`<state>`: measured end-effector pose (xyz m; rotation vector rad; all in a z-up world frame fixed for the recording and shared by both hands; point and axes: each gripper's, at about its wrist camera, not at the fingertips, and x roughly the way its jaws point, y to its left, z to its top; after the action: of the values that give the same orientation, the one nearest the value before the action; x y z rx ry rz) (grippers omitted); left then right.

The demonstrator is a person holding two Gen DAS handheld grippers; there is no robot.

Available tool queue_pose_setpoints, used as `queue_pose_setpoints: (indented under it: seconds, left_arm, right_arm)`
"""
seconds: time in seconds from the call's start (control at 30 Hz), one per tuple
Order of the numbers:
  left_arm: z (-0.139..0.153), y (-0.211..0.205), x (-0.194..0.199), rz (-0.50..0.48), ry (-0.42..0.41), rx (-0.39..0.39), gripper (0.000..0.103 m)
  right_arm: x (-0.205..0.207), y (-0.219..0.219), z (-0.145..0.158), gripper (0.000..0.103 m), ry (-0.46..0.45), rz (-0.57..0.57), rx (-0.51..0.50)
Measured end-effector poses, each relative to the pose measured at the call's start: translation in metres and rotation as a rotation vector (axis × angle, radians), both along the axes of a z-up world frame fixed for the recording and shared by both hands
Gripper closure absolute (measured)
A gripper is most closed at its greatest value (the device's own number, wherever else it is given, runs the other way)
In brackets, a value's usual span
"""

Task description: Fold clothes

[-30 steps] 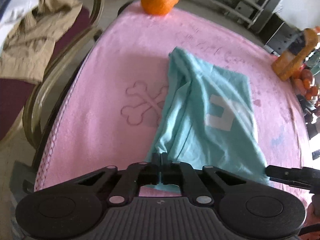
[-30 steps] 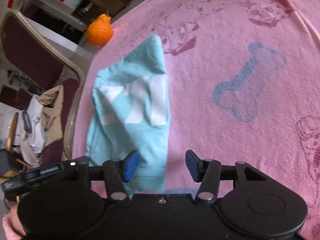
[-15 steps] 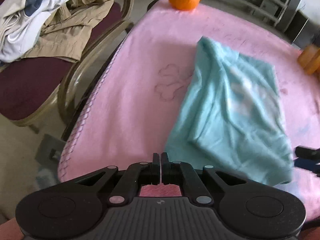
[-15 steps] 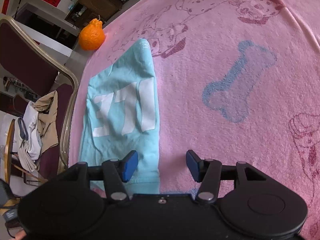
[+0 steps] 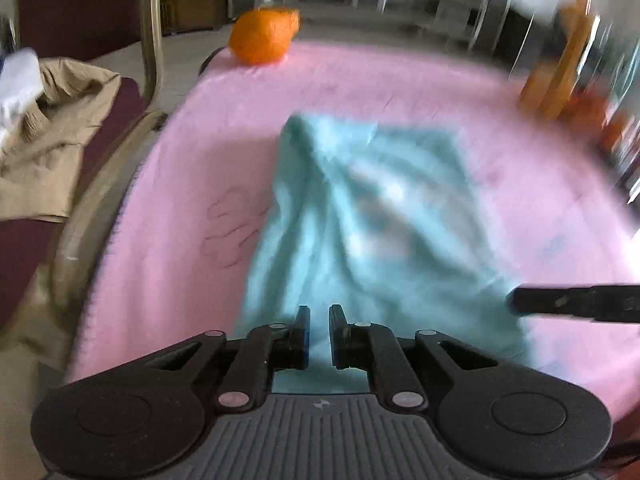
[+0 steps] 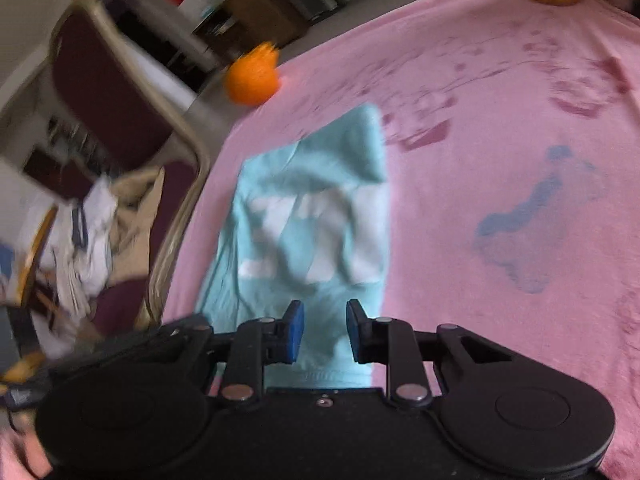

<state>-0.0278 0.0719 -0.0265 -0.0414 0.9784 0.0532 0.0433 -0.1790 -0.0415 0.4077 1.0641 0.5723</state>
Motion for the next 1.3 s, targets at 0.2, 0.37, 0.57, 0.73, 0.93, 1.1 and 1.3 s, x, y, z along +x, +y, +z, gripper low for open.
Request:
queue_pose_setpoints:
  seconds: [0.2, 0.37, 0.57, 0.73, 0.93, 1.1, 1.3]
  left_arm:
    - [-0.007, 0.005, -0.005, 0.037, 0.062, 0.053, 0.091]
    - [0.010, 0.023, -0.016, 0.080, -0.002, -0.061, 0.093]
    - [0.053, 0.020, -0.005, -0.011, -0.132, -0.109, 0.093]
    - [0.038, 0.007, 0.055, -0.114, -0.061, -0.037, 0.093]
    - [0.011, 0.012, 0.097, -0.172, 0.007, -0.136, 0.099]
    - [-0.011, 0.021, 0.111, -0.101, 0.045, -0.176, 0.094]
    - [-0.014, 0.053, 0.110, 0.145, -0.060, -0.287, 0.094]
  right_arm:
    - [-0.013, 0.030, -0.005, 0.091, -0.077, 0.114, -0.336]
    - [-0.017, 0.002, 0.012, 0.091, -0.072, 0.050, -0.288]
    - [-0.002, -0.034, 0.074, 0.084, -0.155, -0.026, -0.141]
    - [0.042, -0.026, 0.081, 0.081, -0.206, 0.008, -0.201]
    - [0.104, -0.003, 0.035, 0.087, -0.057, 0.066, -0.050]
    - [0.134, 0.011, -0.037, 0.084, 0.312, 0.098, 0.300]
    - [0.146, -0.002, -0.075, 0.093, 0.322, -0.051, 0.380]
